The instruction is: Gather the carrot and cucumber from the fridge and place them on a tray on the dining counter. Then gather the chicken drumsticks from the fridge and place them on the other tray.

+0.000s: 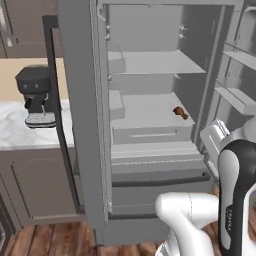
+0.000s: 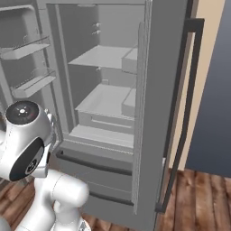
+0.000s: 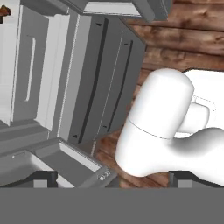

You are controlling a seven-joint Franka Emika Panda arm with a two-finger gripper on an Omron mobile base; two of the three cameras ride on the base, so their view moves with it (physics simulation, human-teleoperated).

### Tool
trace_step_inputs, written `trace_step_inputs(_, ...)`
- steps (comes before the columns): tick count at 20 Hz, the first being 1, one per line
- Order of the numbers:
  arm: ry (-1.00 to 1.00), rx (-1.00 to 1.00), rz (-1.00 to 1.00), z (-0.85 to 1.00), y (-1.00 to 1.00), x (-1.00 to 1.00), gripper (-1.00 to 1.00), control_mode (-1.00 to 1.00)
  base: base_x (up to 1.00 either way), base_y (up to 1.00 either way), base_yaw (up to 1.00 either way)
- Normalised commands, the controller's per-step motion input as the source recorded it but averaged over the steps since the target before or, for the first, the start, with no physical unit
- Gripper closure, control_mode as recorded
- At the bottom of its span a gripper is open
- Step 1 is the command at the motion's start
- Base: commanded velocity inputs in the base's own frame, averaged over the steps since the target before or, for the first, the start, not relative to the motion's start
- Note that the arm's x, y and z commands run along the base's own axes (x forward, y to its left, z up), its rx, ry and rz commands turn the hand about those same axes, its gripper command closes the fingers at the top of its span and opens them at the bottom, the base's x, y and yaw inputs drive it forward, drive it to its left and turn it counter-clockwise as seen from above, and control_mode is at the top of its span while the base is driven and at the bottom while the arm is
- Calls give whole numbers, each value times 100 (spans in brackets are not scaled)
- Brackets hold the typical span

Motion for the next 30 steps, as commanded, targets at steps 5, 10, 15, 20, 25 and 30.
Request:
trace_step_inputs(5,0,0,0,0,0,0,-100,100,47,0,0)
trace_step_inputs(10,0,0,0,0,0,0,-100,100,37,0,0)
trace_step_inputs(15,0,0,0,0,0,0,-100,100,32,0,0)
trace_step_inputs(20,0,0,0,0,0,0,-100,100,27,0,0)
trace_step_inputs(25,0,0,0,0,0,0,-100,100,31,0,2)
trace_step_inputs(30,0,0,0,0,0,0,-100,100,28,0,7)
